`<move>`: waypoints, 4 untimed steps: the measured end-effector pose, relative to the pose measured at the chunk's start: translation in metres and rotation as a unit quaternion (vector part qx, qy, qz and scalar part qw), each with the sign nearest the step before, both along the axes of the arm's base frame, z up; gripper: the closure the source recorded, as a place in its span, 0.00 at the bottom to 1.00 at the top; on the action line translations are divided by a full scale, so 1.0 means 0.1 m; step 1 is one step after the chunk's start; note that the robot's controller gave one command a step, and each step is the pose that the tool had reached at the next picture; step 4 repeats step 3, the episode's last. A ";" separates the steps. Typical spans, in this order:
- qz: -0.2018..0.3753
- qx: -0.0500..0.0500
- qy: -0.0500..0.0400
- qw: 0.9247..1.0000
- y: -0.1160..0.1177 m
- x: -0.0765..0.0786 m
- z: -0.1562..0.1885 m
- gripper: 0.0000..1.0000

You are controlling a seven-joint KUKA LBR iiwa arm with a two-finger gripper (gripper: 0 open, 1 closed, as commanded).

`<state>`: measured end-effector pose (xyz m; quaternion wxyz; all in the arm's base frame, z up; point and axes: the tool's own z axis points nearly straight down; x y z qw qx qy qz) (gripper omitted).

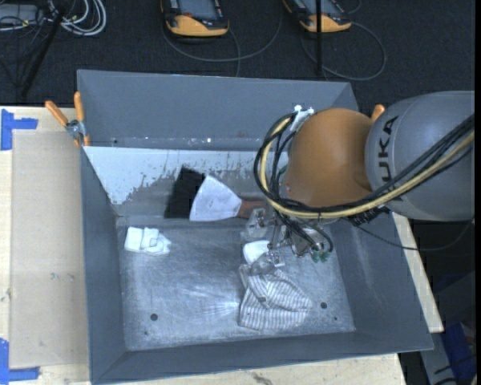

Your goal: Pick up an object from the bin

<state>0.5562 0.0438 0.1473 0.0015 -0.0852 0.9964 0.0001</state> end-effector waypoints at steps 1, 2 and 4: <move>0.003 0.000 0.002 1.000 0.07 -0.06 0.05 1.00; 0.009 0.000 0.005 1.000 0.10 -0.06 0.51 1.00; 0.011 0.001 -0.003 1.000 0.11 -0.01 0.71 1.00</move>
Offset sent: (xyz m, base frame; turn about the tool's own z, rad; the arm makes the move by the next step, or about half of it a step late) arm -0.0022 0.0112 0.0911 -0.0275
